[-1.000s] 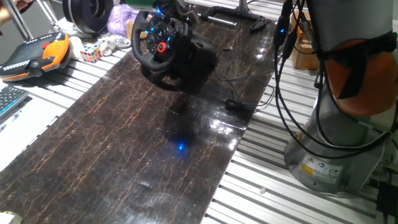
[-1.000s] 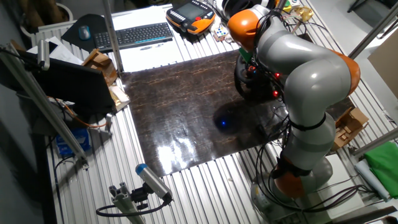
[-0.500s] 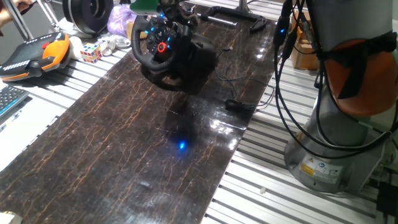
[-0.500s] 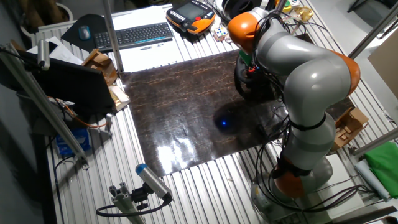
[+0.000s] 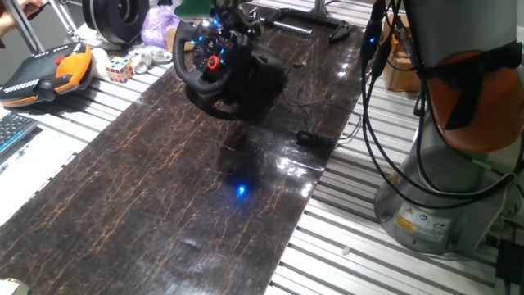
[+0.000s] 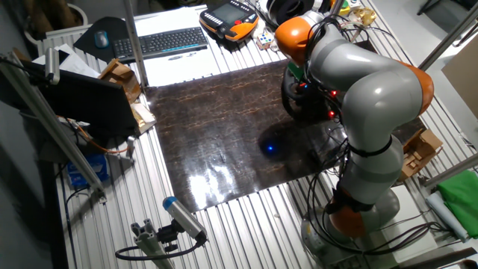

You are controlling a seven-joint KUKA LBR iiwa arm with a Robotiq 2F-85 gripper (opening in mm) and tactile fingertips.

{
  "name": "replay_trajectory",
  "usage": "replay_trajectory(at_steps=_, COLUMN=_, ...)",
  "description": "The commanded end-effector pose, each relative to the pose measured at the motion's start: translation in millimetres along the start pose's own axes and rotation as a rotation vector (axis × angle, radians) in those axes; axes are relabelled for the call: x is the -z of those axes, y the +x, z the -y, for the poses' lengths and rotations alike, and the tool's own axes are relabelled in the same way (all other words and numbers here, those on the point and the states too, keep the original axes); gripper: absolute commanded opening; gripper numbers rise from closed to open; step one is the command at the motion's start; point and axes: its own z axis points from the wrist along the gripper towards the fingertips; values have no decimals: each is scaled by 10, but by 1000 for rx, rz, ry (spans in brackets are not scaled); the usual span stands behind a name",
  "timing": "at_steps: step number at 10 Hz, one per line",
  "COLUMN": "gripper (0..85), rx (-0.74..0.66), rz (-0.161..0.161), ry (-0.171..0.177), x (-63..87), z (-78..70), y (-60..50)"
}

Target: Rotate the steering wheel 90 degrees clockwise

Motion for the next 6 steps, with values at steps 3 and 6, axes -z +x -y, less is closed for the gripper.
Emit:
replay_trajectory(at_steps=3, gripper=380, rx=14, rz=-2, ry=2, x=-3, z=1, y=-1)
replay_trajectory(at_steps=6, gripper=217, rx=22, rz=-4, ry=4, x=-2, z=4, y=3)
